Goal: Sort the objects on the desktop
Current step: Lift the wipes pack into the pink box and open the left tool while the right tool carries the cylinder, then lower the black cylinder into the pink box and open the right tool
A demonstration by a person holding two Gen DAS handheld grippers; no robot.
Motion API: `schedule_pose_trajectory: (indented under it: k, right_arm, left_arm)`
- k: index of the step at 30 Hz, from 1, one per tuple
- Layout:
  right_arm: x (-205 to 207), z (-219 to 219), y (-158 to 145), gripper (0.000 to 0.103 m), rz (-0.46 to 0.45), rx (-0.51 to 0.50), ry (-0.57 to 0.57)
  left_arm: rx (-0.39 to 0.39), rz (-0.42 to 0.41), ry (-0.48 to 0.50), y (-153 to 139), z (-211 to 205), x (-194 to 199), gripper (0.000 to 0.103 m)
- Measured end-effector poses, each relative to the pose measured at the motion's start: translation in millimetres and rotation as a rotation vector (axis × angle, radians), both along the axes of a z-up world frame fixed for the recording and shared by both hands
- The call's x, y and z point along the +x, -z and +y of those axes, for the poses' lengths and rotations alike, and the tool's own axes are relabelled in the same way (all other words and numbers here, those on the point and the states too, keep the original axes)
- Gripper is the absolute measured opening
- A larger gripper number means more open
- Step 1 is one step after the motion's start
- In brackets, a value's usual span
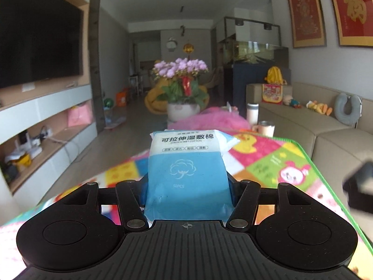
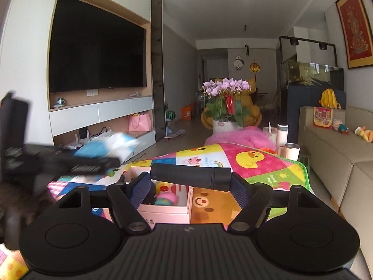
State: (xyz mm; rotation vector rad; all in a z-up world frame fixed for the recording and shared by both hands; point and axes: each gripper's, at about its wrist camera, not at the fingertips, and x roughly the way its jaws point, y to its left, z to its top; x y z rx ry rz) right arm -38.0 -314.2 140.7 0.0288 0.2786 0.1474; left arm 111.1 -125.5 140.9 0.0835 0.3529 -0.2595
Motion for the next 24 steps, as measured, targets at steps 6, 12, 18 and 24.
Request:
schedule_pose_trajectory:
  k: [6, 12, 18, 24]
  right_arm:
    - [31.0, 2.0, 16.6, 0.074, 0.074, -0.02, 0.027]
    - [54.4, 7.6, 31.2, 0.074, 0.154, -0.029, 0.027]
    - [78.9, 29.4, 20.8, 0.074, 0.203, 0.011, -0.053]
    - [129.0, 57.5, -4.6, 0.074, 0.219, 0.066, -0.139]
  left_arm:
    - [-0.012, 0.078, -0.034, 37.8, 11.7, 21.0, 0.096]
    - [0.022, 0.136, -0.099, 75.4, 48.6, -16.4, 0.1]
    - [-0.007, 0.18, -0.107, 92.4, 83.1, -47.1, 0.102]
    - [-0.078, 0.199, -0.127, 93.5, 105.4, -56.6, 0.103]
